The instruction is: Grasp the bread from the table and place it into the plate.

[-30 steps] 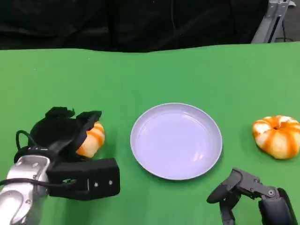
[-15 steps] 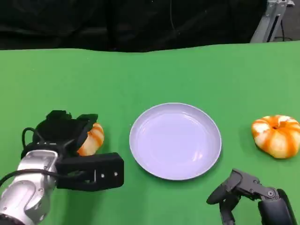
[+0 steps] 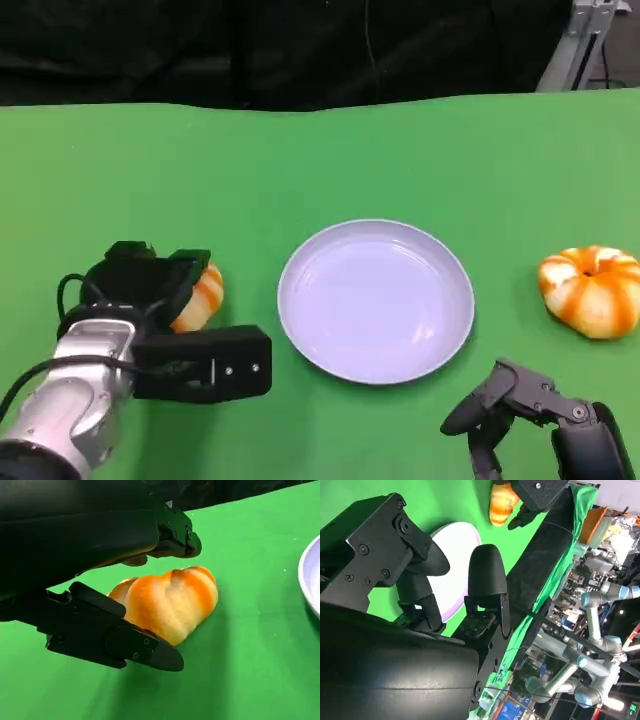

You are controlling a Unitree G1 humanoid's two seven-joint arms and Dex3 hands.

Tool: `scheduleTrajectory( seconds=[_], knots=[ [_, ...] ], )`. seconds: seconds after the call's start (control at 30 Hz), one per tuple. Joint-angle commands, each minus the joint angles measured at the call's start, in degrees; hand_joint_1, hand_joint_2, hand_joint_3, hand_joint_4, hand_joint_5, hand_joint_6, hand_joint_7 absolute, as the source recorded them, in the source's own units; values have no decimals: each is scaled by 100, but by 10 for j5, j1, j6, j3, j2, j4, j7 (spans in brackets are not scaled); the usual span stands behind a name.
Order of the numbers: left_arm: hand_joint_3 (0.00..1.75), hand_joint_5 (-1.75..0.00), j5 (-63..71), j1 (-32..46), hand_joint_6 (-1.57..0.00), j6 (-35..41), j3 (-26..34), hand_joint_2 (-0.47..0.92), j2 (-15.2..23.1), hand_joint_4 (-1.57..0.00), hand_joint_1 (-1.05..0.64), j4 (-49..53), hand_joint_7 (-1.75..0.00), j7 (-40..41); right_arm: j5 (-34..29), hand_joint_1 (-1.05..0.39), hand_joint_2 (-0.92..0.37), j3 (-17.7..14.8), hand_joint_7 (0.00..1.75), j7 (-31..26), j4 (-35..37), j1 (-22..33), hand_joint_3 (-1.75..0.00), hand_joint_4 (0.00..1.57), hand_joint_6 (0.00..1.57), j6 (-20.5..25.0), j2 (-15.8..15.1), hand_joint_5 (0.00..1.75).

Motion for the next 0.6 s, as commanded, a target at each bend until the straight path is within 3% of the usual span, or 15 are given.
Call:
scheduleTrajectory(
  seconds=[0.03,0.3,0.47,0.53,0.6],
  knots=[
    [1,-42,-5,-12,-21,4,-3,92,5,-1,-58,12,0,6,6,9,-28,-4,124,-5,-1,2,-137,78,84,-1,-2,157],
    [0,-43,-9,-24,-23,-6,-12,91,-1,-3,-58,50,-1,27,5,8,-27,-4,125,-4,-3,2,-138,78,84,1,-3,158],
    [0,-34,-35,-53,-30,-62,-16,90,-25,-16,-50,165,-1,87,6,9,-27,-4,125,-4,-3,2,-138,78,84,-1,-5,157],
    [7,-26,-48,-61,-58,-97,-12,92,-29,-56,-30,203,-4,124,5,9,-27,-4,125,-4,-4,3,-138,78,84,0,-5,157],
    [10,-20,-55,-69,-67,-113,-14,92,-31,-68,-25,226,-3,142,5,9,-27,-4,124,-4,-4,3,-138,78,84,0,-5,157]
  ],
)
